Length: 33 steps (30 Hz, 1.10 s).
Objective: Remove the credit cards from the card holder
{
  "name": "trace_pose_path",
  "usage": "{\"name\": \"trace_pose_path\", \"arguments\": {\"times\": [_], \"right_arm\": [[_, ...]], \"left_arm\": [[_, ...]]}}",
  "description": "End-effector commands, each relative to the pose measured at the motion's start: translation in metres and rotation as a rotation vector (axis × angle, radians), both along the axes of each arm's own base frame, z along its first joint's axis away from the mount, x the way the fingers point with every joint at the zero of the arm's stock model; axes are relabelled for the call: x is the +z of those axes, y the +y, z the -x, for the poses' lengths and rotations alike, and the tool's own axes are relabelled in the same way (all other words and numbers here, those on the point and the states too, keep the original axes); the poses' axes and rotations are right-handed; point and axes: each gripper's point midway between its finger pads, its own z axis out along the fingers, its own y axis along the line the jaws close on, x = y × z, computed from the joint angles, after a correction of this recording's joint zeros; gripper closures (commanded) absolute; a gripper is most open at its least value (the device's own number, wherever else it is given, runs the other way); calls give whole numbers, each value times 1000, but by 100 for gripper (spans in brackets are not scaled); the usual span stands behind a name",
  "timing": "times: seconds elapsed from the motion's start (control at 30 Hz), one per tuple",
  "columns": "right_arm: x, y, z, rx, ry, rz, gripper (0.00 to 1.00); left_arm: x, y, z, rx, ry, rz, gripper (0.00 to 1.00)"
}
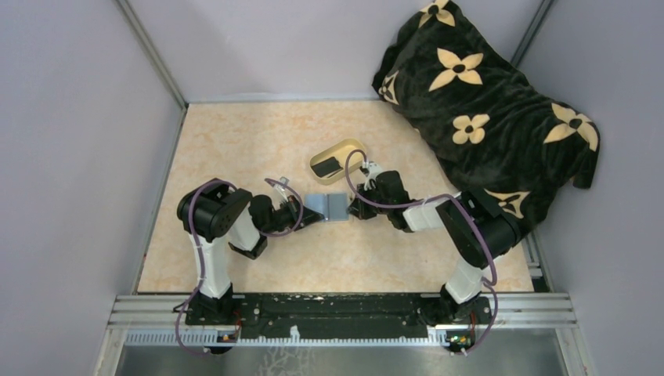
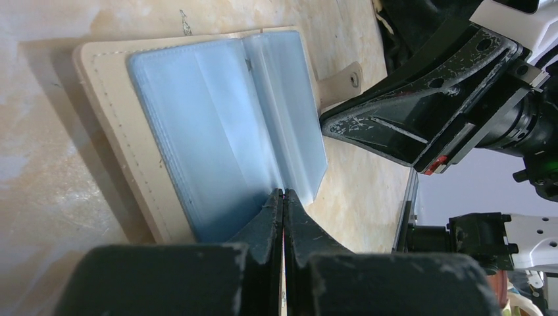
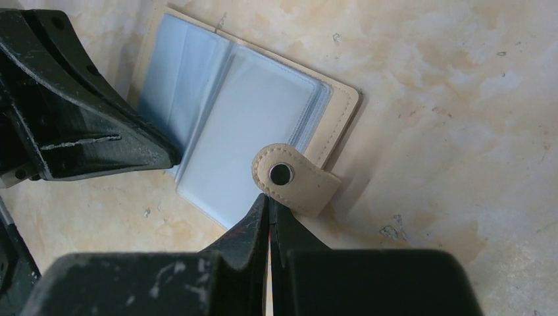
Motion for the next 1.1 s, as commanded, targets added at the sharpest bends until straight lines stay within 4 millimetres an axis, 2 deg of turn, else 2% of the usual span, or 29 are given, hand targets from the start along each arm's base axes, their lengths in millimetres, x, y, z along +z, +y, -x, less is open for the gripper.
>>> {"name": "trace_pose_path", "arguments": {"times": [0.0, 0.27, 0.63, 1.07], "right_arm": [[-1, 11, -3, 26, 4, -24, 100], [4, 22, -5, 51, 0, -49, 100], [1, 40, 2, 91, 18, -73, 100], [13, 63, 6, 150, 36, -165, 100]], "left_arm": [[-20, 4, 8, -5, 49, -48, 100], [-23, 4, 10, -7, 57, -41, 100], [-23, 3, 12, -16, 63, -35, 100], [-23, 3, 15, -25, 66, -19, 100]]}}
